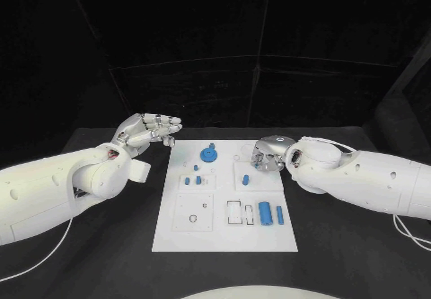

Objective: Assemble the parts on the task board

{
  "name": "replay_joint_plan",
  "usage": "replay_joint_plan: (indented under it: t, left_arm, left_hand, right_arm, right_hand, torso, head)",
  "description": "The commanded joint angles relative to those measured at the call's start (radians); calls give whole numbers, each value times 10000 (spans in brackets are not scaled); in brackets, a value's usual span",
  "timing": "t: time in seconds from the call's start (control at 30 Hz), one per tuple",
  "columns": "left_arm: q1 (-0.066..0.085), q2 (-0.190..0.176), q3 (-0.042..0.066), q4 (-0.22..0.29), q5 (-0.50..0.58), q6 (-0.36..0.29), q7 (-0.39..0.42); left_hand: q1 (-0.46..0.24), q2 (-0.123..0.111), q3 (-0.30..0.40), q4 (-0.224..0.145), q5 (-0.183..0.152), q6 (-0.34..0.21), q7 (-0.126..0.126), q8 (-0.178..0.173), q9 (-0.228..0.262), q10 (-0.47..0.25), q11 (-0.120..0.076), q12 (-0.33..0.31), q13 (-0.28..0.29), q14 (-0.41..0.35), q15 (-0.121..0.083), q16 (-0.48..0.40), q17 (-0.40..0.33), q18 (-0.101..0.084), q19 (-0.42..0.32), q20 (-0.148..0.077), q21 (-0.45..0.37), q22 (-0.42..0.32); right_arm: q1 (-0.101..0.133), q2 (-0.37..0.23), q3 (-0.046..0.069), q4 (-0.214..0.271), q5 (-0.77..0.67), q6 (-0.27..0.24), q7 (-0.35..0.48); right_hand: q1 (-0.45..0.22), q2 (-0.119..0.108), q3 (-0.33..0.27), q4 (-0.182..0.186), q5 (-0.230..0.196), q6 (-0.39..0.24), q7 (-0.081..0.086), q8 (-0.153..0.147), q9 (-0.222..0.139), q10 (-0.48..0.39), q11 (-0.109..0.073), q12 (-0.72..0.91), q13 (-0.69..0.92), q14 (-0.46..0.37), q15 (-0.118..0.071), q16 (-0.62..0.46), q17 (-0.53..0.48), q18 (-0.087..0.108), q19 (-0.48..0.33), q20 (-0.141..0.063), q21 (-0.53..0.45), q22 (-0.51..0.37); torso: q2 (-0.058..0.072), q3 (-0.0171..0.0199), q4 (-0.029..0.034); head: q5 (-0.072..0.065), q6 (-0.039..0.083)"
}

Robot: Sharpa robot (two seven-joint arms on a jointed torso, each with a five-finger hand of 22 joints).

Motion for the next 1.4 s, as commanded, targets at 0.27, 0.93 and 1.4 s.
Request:
replay_joint_plan:
  t: [0.27, 0.93, 1.4]
  left_arm:
    - [11, 5, 6, -2, 60, 100, 8]
    - [11, -23, 6, -115, 61, 27, -15]
    - [11, 21, 5, -43, 61, -72, 44]
  left_hand:
    - [7, 14, -77, -78, 68, -79, 48, -17, -25, -92, 66, 60, -5, -33, 3, -35, -49, 113, -50, -4, -51, -16]
    - [2, 7, -112, -102, 91, -136, 75, -36, -39, -167, 92, 61, -13, -49, 21, -39, -87, 108, -61, 7, -56, -20]
    - [2, 3, -125, -112, 96, -155, 86, -41, -43, -191, 100, 64, -15, -53, 26, -38, -100, 108, -65, 10, -57, -22]
  right_arm:
    - [-29, -182, -23, 330, -141, -652, 61]
    - [9, -1063, 11, 1552, 22, -1415, -39]
    - [143, -1211, 256, 3379, 48, -1798, 193]
  right_hand:
    - [-577, -244, 692, -244, 75, 130, 7, -99, -5, 183, 34, -248, -16, 269, -46, 103, -76, -171, 74, 11, 112, 119]
    - [-933, -437, 932, -312, -20, 159, -5, -116, -6, 249, 28, -332, -8, 270, -44, 148, -86, -205, 165, 19, 210, 297]
    - [-971, -510, 1186, -474, 41, 143, 16, -135, -13, 260, 38, -397, -8, 279, -41, 212, -44, -227, 225, 19, 278, 414]
  torso:
    - [0, 3, 8]
    - [-11, -10, 10]
    - [-15, -24, 13]
  head:
    - [-14, 25]
    - [-24, 33]
    - [53, 66]
